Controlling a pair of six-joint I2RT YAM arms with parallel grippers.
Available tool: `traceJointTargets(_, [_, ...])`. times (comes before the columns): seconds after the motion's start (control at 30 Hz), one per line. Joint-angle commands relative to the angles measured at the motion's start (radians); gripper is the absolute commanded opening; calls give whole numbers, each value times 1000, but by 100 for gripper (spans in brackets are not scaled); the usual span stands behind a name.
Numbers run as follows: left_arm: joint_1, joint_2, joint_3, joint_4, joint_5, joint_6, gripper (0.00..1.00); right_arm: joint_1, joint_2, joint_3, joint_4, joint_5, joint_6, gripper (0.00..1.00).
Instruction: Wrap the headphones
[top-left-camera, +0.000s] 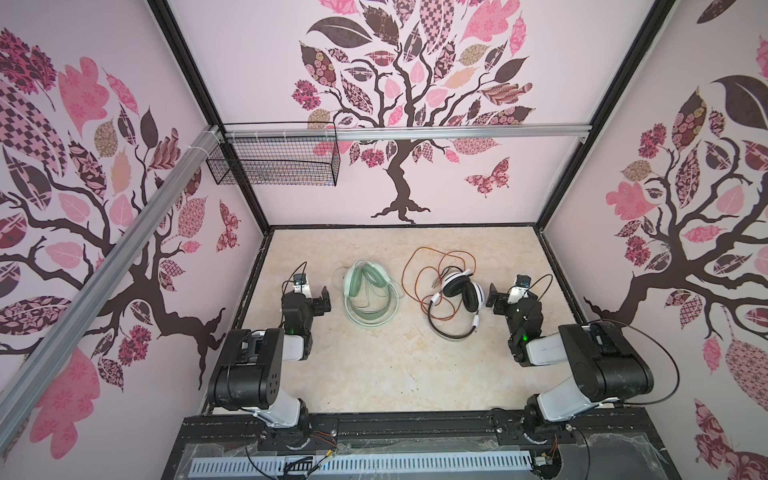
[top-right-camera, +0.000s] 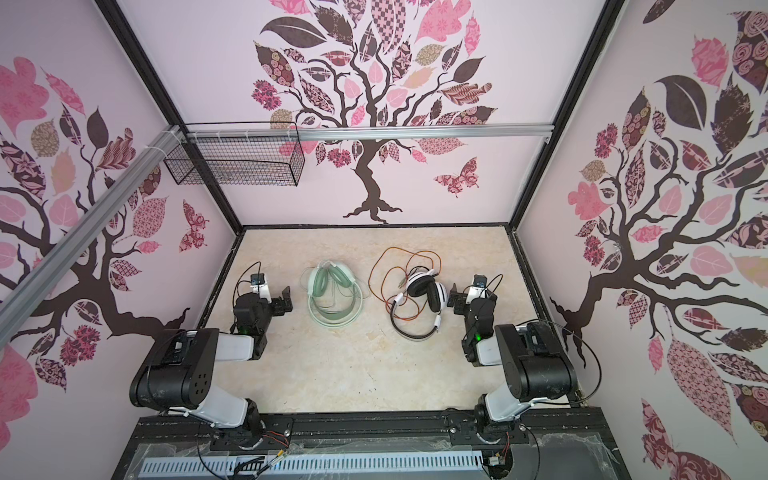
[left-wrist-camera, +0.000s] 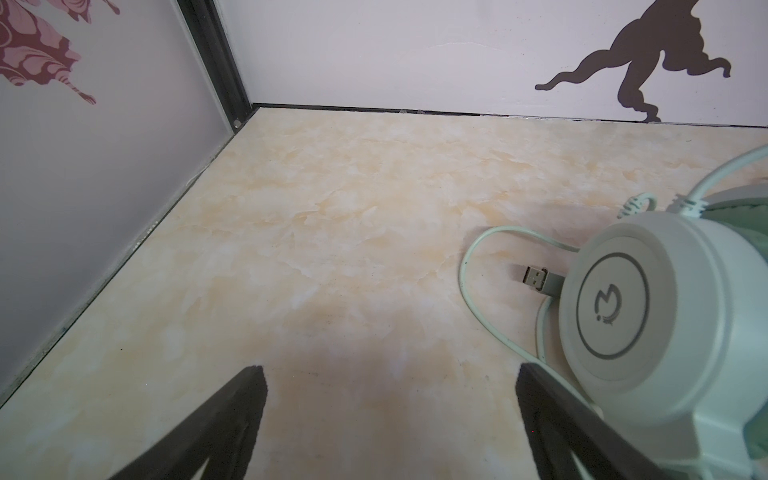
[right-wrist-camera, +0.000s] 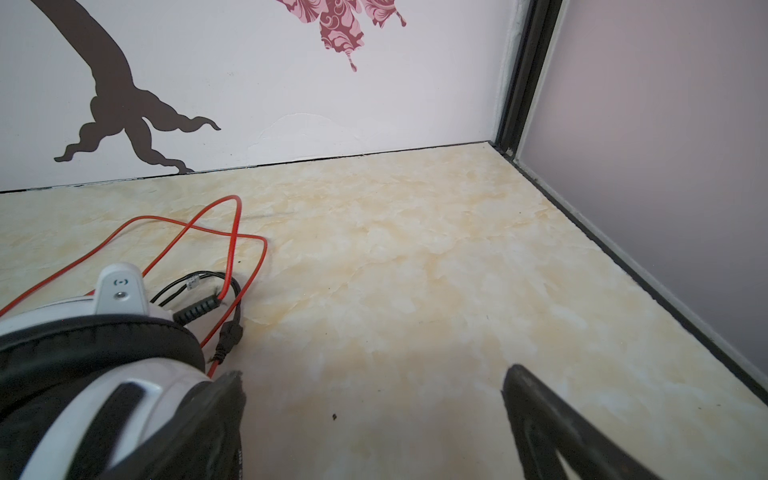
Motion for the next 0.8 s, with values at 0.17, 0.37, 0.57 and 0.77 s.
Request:
traceJointTargets(0.17, [7, 4, 22, 9, 12, 0, 97, 8, 6, 17, -2, 11, -2, 100])
traceJointTargets(0.37, [-16, 2, 6, 37, -35, 17, 97, 8, 6, 16, 0, 11, -3, 99])
traceJointTargets(0.57, [8, 5, 22, 12, 10, -8, 97, 7, 6, 18, -2, 12, -3, 100])
traceJointTargets(0.77, [-21, -3, -4, 55, -26, 29, 97, 40, -55, -5, 20, 10, -50, 100])
